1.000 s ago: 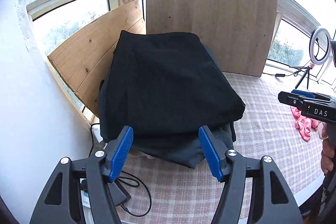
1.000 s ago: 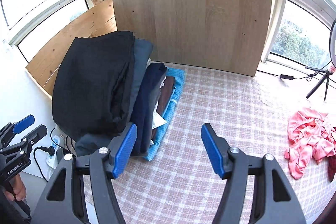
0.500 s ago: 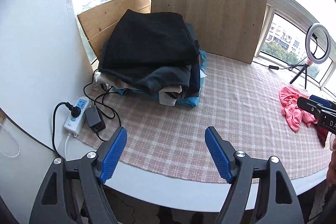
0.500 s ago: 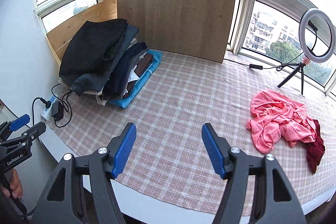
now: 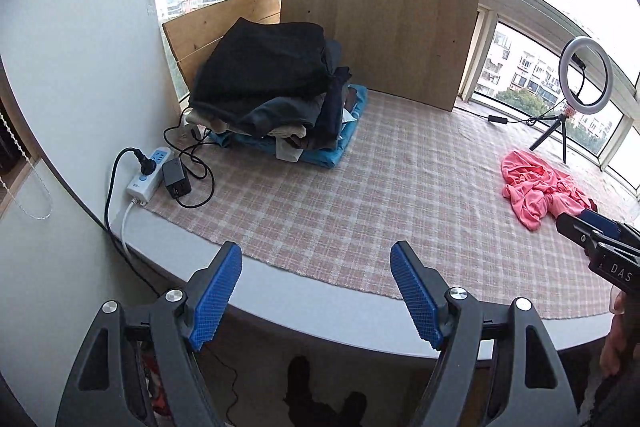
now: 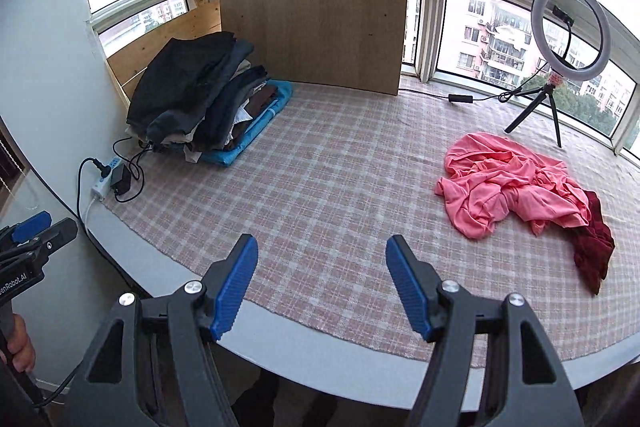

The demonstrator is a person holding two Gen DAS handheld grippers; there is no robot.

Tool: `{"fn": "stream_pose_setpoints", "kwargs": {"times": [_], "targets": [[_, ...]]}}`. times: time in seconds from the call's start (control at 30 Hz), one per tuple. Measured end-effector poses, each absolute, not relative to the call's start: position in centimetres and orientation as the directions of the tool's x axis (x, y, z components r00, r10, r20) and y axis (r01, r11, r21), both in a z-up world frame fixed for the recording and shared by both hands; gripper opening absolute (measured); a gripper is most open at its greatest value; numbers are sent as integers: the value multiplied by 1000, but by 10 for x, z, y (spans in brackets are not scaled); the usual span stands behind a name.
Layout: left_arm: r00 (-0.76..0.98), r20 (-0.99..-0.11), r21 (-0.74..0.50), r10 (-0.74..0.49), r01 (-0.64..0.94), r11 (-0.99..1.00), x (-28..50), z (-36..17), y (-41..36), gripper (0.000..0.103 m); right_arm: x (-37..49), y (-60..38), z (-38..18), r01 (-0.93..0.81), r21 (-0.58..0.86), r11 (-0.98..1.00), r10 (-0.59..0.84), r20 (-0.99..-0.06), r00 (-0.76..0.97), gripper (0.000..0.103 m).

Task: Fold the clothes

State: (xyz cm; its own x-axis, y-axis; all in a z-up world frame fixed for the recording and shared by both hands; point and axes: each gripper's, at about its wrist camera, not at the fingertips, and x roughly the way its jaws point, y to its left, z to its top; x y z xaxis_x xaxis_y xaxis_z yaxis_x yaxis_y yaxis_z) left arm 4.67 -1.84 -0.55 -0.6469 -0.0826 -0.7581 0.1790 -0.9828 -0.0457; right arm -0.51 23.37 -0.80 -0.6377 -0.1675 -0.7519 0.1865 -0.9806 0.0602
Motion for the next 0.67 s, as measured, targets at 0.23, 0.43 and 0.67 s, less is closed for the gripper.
{"fn": "stream_pose_setpoints", "kwargs": {"times": [0.23,0.43,0.67], "targets": [[-645,-759,-45,-83,180,-983,54,-3,-13,75,2,235,-10,197,53,-979,-169,-753,-636,66],[-647,-757,-40,-90,184,-982,57,-1,-11,75,5,234,-9,213,52,-976,-181,-744,-643,66],[-657,-748,-43,-88,181,-983,59,2,-10,75,3,232,-14,222,54,-974,-185,-755,-629,66]]}}
